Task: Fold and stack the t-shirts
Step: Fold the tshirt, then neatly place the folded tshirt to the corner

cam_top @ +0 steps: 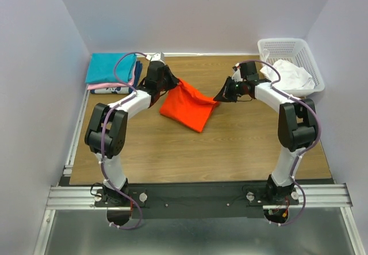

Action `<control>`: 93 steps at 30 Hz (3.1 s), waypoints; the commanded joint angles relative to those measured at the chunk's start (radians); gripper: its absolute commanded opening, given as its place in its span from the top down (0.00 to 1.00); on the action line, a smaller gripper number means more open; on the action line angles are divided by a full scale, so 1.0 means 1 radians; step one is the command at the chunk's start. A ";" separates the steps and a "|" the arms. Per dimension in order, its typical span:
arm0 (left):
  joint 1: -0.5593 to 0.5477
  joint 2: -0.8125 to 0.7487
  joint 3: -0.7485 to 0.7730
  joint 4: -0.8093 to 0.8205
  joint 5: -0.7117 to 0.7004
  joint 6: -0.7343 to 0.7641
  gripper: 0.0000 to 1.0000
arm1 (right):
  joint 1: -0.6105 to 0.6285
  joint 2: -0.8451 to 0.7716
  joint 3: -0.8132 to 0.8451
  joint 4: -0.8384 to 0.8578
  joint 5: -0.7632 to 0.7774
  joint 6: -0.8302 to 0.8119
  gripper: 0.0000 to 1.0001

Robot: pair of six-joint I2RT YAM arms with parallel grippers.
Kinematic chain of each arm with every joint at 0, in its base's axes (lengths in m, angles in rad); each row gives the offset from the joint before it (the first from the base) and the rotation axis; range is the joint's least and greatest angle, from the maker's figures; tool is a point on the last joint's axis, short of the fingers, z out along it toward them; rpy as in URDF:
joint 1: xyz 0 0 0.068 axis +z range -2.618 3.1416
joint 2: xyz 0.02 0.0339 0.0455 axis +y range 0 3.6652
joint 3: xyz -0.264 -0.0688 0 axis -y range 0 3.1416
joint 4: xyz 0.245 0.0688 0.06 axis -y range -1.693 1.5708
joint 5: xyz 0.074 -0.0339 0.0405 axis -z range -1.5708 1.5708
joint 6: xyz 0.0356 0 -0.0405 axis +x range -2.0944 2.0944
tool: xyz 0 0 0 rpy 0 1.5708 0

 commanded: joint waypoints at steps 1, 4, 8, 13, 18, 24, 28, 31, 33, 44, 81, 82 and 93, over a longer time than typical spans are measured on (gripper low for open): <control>0.013 0.062 0.056 -0.023 0.032 0.023 1.00 | -0.028 0.077 0.063 0.021 -0.012 0.010 0.96; 0.016 0.102 0.098 -0.034 0.045 0.034 0.70 | -0.049 0.128 0.109 0.019 -0.007 0.006 0.89; 0.019 0.119 0.147 -0.057 0.053 0.055 0.27 | -0.076 0.165 0.186 0.018 -0.001 -0.010 0.43; 0.019 0.075 0.155 -0.092 0.050 0.074 0.07 | -0.079 0.085 0.188 0.019 -0.027 -0.023 0.00; -0.006 0.035 0.109 -0.082 0.085 0.089 0.07 | -0.056 -0.070 0.039 0.045 -0.073 -0.043 0.00; -0.019 0.099 0.144 -0.051 0.176 0.115 0.07 | 0.075 -0.056 0.039 0.097 -0.061 -0.052 0.00; -0.019 0.220 0.244 -0.060 0.257 0.135 0.07 | 0.081 0.017 0.080 0.127 -0.021 -0.041 0.00; -0.019 0.294 0.329 -0.112 0.228 0.137 0.06 | 0.081 0.092 0.128 0.128 -0.027 -0.046 0.00; -0.019 0.335 0.348 -0.126 0.228 0.144 0.06 | 0.079 0.138 0.154 0.131 -0.024 -0.046 0.00; -0.013 0.408 0.363 -0.180 0.139 0.141 0.06 | 0.000 0.284 0.199 0.133 -0.011 -0.041 0.00; -0.012 -0.562 -0.419 -0.128 -0.199 0.040 0.02 | -0.005 -0.863 -0.570 0.134 0.649 0.109 0.00; -0.010 -0.529 -0.422 -0.120 -0.180 0.043 0.02 | -0.004 -0.918 -0.620 0.136 0.666 0.121 0.00; -0.010 -0.183 -0.324 -0.106 -0.090 0.094 0.02 | -0.004 -1.021 -0.737 0.131 0.601 0.068 0.00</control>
